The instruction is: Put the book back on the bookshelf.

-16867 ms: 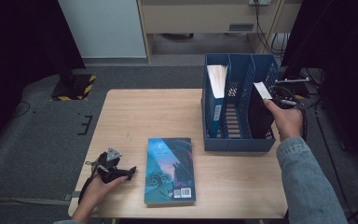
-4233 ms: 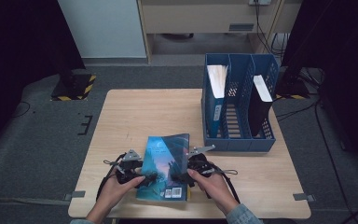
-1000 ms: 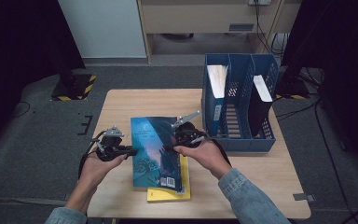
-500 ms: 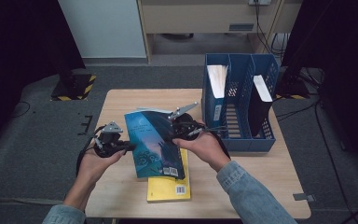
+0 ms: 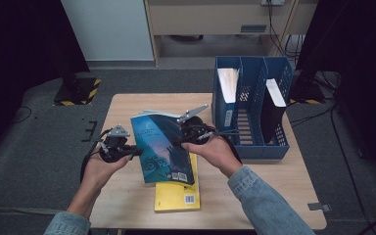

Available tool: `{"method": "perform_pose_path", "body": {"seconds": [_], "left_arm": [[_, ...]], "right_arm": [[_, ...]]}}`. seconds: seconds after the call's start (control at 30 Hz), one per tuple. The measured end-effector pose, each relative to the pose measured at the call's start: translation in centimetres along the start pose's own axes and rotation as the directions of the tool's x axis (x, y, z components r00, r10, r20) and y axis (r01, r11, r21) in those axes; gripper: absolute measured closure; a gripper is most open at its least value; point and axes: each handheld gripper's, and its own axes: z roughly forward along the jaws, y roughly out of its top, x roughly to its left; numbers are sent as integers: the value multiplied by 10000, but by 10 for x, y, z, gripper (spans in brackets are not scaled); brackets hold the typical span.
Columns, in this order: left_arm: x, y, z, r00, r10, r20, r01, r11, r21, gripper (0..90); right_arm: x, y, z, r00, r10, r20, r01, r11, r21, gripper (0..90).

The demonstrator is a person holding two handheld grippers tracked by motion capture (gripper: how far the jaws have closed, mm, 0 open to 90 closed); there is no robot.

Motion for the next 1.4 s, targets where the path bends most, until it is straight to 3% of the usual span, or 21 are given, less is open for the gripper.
{"method": "perform_pose_path", "body": {"seconds": [0.23,0.67,1.13,1.4], "left_arm": [[3,12,0,9995,238,-194,-238,9997,16,795],[21,25,14,9996,206,-197,-207,9998,-55,796],[21,33,18,9968,614,-514,-605,9980,189,796],[13,32,17,9967,662,-469,-664,9978,-32,795]], "right_arm": [[-1,7,-4,9994,-221,280,222,9998,-17,710],[-23,14,5,9984,80,555,-76,9999,-86,714],[-27,14,7,9973,71,728,-51,9996,-281,712],[-27,4,3,9976,-125,681,141,9996,-233,700]]}}
